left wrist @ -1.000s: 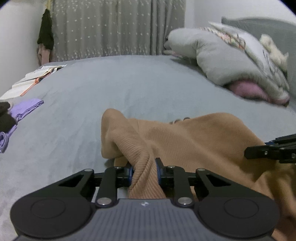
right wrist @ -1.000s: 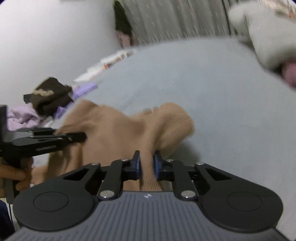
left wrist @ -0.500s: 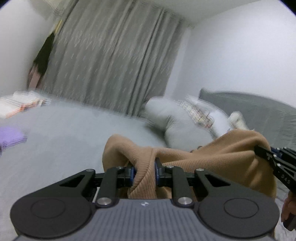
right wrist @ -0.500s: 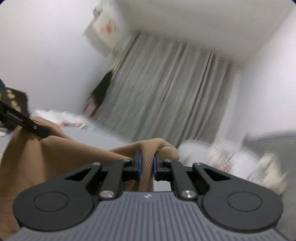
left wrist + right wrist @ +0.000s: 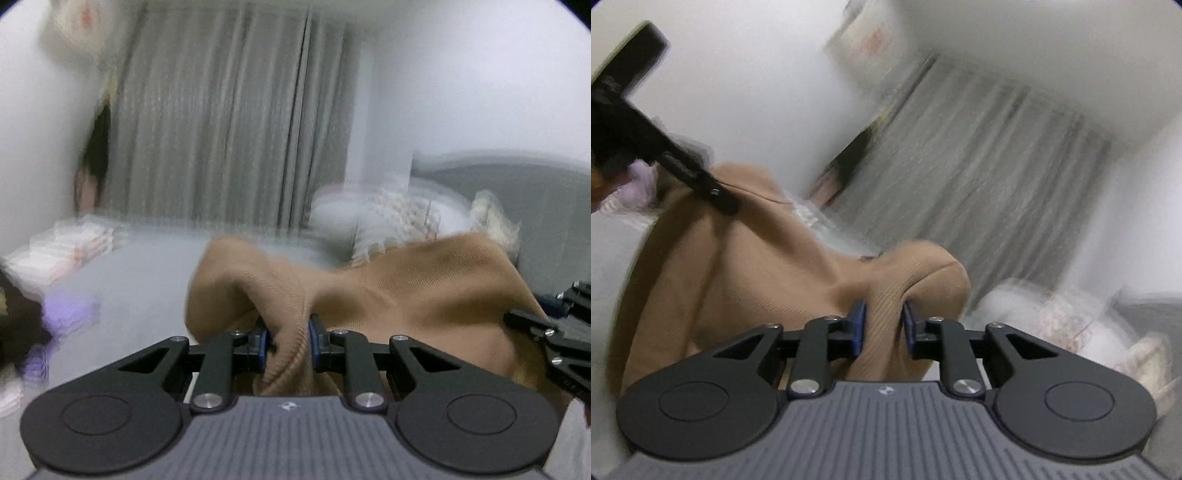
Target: Fold clothes
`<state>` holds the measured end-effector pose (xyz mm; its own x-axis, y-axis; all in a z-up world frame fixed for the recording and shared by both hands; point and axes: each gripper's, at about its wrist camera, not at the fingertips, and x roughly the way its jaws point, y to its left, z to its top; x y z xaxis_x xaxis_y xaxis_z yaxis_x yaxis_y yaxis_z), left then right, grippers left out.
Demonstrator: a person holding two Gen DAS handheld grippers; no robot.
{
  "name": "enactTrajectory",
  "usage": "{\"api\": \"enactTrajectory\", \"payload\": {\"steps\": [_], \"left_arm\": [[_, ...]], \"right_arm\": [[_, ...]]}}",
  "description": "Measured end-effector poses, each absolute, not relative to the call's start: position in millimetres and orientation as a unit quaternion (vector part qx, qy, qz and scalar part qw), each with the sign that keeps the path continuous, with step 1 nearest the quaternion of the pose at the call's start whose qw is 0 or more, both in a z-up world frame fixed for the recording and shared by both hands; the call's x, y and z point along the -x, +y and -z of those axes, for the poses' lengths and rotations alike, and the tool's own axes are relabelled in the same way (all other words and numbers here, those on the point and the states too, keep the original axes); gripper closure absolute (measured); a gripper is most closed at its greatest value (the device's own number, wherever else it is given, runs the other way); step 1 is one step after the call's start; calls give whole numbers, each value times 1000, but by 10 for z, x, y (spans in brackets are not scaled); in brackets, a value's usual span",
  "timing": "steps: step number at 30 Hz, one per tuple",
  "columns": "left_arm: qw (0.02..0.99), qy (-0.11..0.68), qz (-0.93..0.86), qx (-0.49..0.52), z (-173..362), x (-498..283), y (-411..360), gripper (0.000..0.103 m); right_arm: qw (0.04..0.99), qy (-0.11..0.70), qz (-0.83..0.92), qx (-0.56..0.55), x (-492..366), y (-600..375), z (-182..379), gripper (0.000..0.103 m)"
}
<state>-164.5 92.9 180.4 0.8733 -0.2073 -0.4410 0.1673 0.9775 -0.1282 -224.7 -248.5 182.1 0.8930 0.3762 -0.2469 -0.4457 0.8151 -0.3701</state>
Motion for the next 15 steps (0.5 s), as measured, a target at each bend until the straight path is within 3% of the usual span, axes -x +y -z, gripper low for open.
{"api": "enactTrajectory", "payload": {"steps": [2,7,10,13,14,15], "left_arm": [[956,278,90,36,-1535,1507,1017,82],[956,282,75,22,-1495,1426,1149,82],[951,298,74,28,-1405,1352,1173,70],[942,327,77,7,-1237,1319,1203,66],[940,332,78,8,-1214,1313,1215,57],[938,337,80,9,-1189,1305,1225,41]], "right_arm": [[955,112,-221,162,2015,-2696,-1784,79],[953,208,-214,56,1466,-3218,-1656,72],[932,299,-204,19,1114,-3246,-1303,66],[901,382,-201,-42,803,-3265,-1007,56],[889,408,-197,-66,745,-3298,-897,46],[878,430,-192,-87,717,-3344,-797,34]]}}
